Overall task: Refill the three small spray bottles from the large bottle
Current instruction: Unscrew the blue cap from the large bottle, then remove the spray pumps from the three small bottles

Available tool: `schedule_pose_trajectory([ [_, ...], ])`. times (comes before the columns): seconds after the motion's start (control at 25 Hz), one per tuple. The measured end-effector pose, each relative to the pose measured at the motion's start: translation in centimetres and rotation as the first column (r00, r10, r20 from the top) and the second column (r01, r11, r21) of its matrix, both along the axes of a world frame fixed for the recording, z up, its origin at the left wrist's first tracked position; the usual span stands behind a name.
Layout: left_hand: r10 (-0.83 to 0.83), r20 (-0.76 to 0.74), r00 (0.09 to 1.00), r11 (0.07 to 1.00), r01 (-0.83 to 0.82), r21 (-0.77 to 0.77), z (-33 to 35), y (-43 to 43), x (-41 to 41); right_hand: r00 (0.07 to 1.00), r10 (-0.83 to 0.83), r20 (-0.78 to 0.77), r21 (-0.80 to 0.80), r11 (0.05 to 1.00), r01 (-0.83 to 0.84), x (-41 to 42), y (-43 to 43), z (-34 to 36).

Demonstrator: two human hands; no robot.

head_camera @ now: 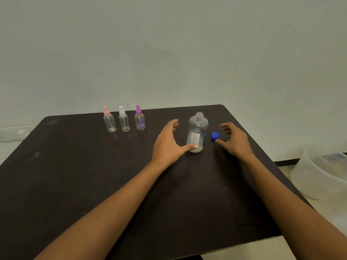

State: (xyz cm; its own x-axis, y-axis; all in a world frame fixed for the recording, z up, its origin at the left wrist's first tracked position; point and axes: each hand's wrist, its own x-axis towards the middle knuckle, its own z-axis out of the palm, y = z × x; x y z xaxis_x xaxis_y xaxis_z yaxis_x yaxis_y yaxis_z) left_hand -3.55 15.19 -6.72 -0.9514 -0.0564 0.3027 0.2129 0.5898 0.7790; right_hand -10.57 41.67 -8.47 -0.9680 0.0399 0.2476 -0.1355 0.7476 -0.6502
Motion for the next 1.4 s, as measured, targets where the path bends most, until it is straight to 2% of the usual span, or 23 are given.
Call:
schedule_pose_trajectory([
  [0.12,-0.004,-0.011,1.0,1.0,0.004,-0.011,0.8,-4.4,2.5,0.981,-0.034,-0.194,-0.164,0.986,0.002,3.1,-0.6,2.3],
  [0.24,0.04,-0.087,0.995,0.999,-0.04,0.001,1.6,-8.5,5.4,0.944,-0.057,-0.326,-0.332,0.942,-0.057,7.5,-2.6,5.1],
  [0.32,0.083,-0.139,0.987,0.996,-0.08,0.027,1.9,-10.6,7.3,0.926,-0.002,-0.378,-0.375,0.914,-0.151,10.8,-4.8,6.4],
  [0.4,0.115,-0.174,0.978,0.993,-0.11,0.042,2.1,-12.1,8.8,0.912,0.096,-0.399,-0.353,0.902,-0.25,13.3,-7.2,6.9],
  [0.56,0.145,-0.198,0.969,0.989,-0.136,0.06,2.2,-13.9,10.6,0.908,0.232,-0.35,-0.327,0.878,-0.35,14.8,-11.1,6.9],
  [0.76,0.161,-0.186,0.969,0.987,-0.153,0.053,2.0,-15.3,10.8,0.908,0.331,-0.257,-0.317,0.859,-0.402,10.9,-17.0,6.4],
  [0.92,0.192,-0.13,0.973,0.981,-0.191,0.025,0.9,-16.4,10.1,0.924,0.307,-0.227,-0.264,0.894,-0.361,4.8,-22.3,5.3],
  [1.12,0.179,-0.073,0.981,0.983,-0.18,-0.016,0.0,-17.5,9.1,0.952,0.298,-0.066,-0.188,0.933,-0.305,-2.8,-26.2,3.2],
  [1.24,0.172,-0.057,0.983,0.984,-0.174,-0.03,0.1,-18.0,8.8,0.955,0.297,0.021,-0.167,0.942,-0.29,-5.6,-27.6,1.8],
  [1.4,0.167,-0.064,0.984,0.985,-0.169,-0.024,0.1,-18.2,8.9,0.95,0.309,0.034,-0.176,0.938,-0.299,-7.1,-29.1,0.3],
])
